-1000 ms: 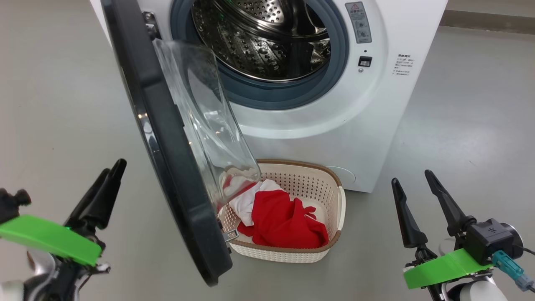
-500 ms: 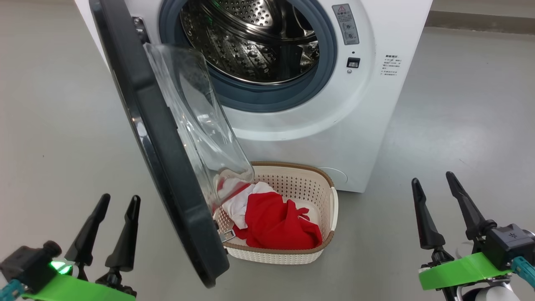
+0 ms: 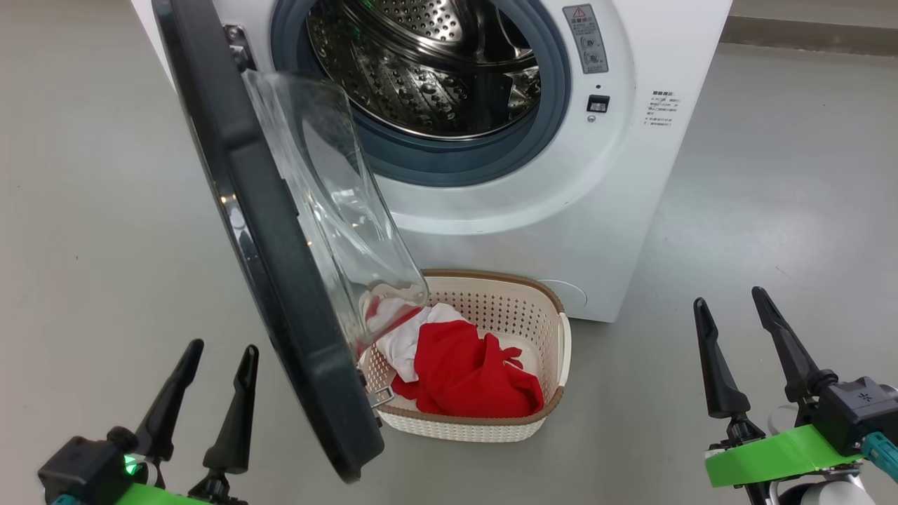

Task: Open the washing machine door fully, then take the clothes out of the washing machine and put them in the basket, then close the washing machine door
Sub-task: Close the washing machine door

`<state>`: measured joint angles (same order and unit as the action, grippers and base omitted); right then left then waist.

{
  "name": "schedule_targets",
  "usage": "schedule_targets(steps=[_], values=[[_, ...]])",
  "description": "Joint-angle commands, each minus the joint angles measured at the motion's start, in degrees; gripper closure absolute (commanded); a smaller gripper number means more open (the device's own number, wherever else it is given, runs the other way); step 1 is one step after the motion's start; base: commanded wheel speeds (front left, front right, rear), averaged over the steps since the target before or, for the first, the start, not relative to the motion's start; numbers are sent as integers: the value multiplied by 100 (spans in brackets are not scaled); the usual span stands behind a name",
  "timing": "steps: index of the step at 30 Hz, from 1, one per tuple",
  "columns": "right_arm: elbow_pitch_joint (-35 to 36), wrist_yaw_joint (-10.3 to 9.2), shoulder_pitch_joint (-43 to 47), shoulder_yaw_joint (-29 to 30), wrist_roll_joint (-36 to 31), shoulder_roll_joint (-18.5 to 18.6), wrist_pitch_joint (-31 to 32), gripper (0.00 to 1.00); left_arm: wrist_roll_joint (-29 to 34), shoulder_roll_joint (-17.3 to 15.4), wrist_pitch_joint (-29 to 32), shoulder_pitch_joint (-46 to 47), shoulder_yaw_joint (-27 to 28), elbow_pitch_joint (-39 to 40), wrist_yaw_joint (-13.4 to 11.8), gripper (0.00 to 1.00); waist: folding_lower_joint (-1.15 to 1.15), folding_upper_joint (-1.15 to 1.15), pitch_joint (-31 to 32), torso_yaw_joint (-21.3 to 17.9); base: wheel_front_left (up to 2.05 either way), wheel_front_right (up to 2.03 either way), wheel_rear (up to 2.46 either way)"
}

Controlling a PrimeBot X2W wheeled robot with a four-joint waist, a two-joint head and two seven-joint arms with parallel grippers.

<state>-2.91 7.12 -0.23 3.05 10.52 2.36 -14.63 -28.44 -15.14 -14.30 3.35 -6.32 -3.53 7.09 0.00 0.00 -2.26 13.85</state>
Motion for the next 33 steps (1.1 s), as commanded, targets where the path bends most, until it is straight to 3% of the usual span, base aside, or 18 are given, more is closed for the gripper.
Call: schedule_targets(steps=[1,14,26,27,28,29,33], values=[[175,36,-58,-110,-36,52,-37,0,115,-81,-68,48,263,169,21,0,0,0,-6,4,0,0,0],[178,36,-49,-98,-32,52,-37,0,740,144,-69,-36,426,168,35,0,0,0,-55,2,0,0,0],[145,36,-44,-103,-24,52,-37,0,919,180,-70,-30,429,84,38,0,0,0,-42,15,0,0,0],[143,36,-38,-103,-20,52,-37,0,905,172,-70,-31,405,68,39,27,0,0,-35,18,0,0,0],[137,36,-34,-104,-15,52,-37,0,877,159,-70,-26,380,52,39,71,0,0,-28,20,0,0,0],[130,36,-30,-107,-10,52,-37,0,857,129,-70,-16,351,37,39,100,0,0,-16,22,0,0,0],[117,36,-21,-108,0,52,-37,0,614,93,-70,41,296,-8,39,100,0,0,-3,36,0,0,0]])
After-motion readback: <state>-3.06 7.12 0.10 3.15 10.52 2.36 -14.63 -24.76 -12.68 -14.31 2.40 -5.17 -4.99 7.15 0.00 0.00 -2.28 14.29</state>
